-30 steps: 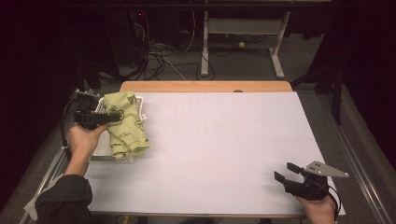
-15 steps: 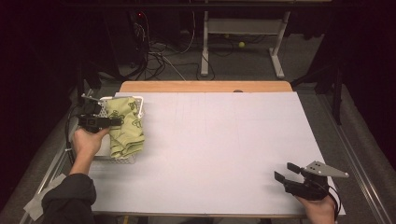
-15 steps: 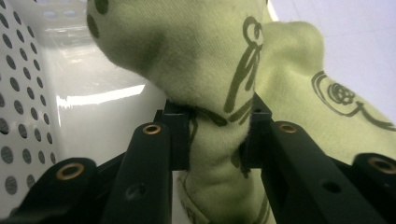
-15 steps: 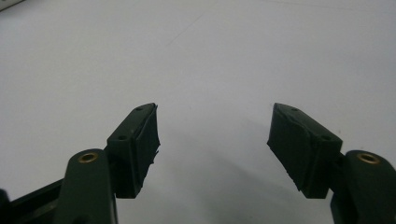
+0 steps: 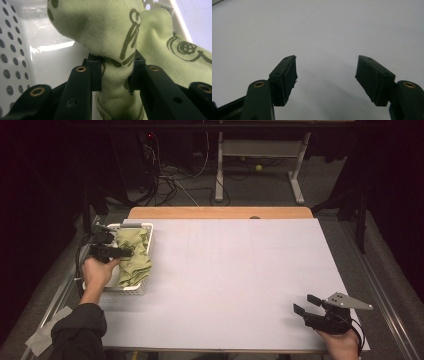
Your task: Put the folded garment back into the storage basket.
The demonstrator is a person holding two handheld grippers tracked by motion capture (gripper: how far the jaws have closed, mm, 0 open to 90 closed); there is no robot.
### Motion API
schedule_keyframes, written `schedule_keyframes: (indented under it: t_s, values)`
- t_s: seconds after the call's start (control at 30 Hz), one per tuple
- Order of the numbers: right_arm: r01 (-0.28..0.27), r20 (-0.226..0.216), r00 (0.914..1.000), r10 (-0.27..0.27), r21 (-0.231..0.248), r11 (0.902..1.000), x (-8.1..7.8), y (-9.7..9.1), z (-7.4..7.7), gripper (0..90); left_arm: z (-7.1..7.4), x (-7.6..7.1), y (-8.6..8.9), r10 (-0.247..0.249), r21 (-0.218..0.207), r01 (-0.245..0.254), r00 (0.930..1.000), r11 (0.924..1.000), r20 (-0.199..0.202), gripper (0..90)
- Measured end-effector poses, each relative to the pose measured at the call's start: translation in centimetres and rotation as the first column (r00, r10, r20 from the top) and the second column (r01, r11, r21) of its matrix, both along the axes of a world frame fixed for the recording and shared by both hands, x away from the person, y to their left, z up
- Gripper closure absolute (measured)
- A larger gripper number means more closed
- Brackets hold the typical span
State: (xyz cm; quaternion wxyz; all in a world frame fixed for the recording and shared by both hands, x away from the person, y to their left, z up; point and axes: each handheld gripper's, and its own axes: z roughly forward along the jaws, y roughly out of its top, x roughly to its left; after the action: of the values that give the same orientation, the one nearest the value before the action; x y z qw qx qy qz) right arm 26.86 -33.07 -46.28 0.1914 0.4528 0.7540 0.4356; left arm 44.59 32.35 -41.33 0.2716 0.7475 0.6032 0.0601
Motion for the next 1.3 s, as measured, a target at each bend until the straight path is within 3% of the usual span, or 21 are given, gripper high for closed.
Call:
schedule_keyframes:
  t_s: [0.33, 0.5, 1.03, 1.3]
  values:
    - [0.005, -0.007, 1.0, -0.005, 0.006, 1.0, 0.1, -0.1, -0.1, 33.6, -0.7, 0.8, 0.1, -0.011, 0.035, 0.011, 0.9996, 0.9993, -0.028, 66.5]
    - [0.009, -0.011, 0.9999, -0.008, 0.009, 0.9999, 0.1, -0.1, -0.1, 33.6, -1.0, 1.1, 0.6, 0.012, 0.071, -0.01, 0.9995, 0.9975, -0.028, 65.5]
    - [0.006, -0.007, 1.0, -0.006, -0.004, 1.0, 0.1, 0.0, -0.1, 33.5, -1.2, 1.7, 1.5, 0.061, 0.075, -0.058, 0.9976, 0.9954, -0.034, 61.3]
    - [0.006, -0.004, 1.0, -0.006, -0.002, 1.0, 0.1, 0.0, -0.1, 33.5, -1.0, 1.5, 2.1, 0.108, 0.056, -0.105, 0.9931, 0.9929, -0.046, 49.4]
